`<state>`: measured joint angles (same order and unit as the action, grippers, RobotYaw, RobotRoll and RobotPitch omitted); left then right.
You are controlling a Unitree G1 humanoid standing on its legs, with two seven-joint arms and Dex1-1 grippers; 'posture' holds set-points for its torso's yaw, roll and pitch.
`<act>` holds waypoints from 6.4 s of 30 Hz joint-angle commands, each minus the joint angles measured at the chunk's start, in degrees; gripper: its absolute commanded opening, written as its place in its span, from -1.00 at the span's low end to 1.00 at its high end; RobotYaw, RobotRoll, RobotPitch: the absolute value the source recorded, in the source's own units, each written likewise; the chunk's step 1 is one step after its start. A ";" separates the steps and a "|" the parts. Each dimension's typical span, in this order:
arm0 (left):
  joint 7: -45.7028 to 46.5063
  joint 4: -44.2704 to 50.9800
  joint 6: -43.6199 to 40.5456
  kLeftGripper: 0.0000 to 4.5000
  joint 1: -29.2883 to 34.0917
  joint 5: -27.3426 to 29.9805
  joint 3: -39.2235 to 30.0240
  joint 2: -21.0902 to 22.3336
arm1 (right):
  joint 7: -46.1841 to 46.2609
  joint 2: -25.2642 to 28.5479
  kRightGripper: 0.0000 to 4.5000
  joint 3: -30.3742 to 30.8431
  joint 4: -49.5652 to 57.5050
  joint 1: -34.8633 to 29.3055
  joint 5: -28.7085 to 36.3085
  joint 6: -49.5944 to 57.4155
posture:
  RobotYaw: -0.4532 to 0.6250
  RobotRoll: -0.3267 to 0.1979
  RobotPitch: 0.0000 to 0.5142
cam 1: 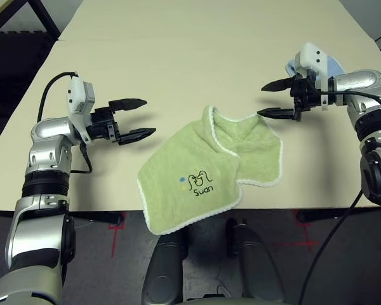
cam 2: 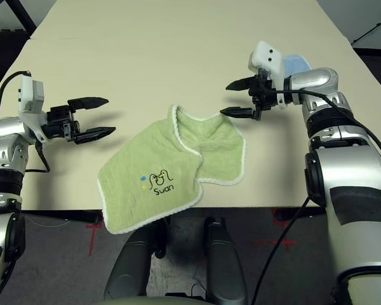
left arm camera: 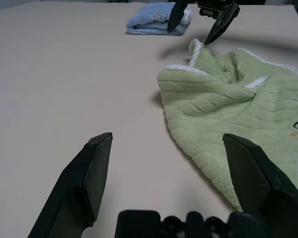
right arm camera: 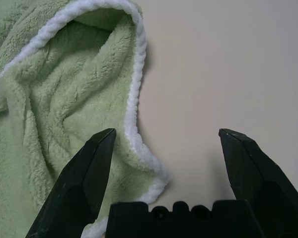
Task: Fold the towel and set it aside.
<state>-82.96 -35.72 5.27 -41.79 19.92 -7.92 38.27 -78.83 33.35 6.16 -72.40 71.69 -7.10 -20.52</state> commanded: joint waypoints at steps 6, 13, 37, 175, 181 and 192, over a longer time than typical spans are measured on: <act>-0.20 2.54 -0.64 1.00 1.35 0.44 0.79 -0.45 | 0.24 0.89 0.99 3.05 -2.25 2.10 -5.39 -4.03 | 0.07 0.25 -0.07; -0.24 2.93 -1.03 1.00 1.45 0.51 0.84 -0.41 | -3.40 1.81 0.99 1.94 -2.78 2.57 -5.21 -2.80 | 0.07 0.25 -0.06; -0.03 4.05 -1.59 1.00 2.58 0.40 0.89 -0.56 | -5.22 2.27 0.07 4.88 -2.80 2.22 -8.71 -4.54 | 0.09 0.25 -0.06; 24.47 13.21 -31.27 1.00 -4.83 -7.88 11.42 -2.23 | 36.26 -6.34 -0.99 -18.01 0.75 29.78 13.82 0.55 | 0.00 0.25 -0.04; 19.34 14.37 -31.26 1.00 -3.74 -6.58 11.66 -0.83 | 35.86 -6.61 -0.99 -18.19 0.83 29.59 13.76 0.62 | 0.01 0.25 -0.05; 10.35 15.47 -36.97 1.00 -2.73 -4.79 12.89 2.62 | 35.19 -6.85 -0.99 -18.36 0.99 29.59 13.99 0.68 | 0.01 0.25 -0.07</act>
<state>-71.88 -20.41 -30.84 -45.49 15.59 3.74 39.88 -43.08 25.46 -11.95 -72.38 99.63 6.89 -19.20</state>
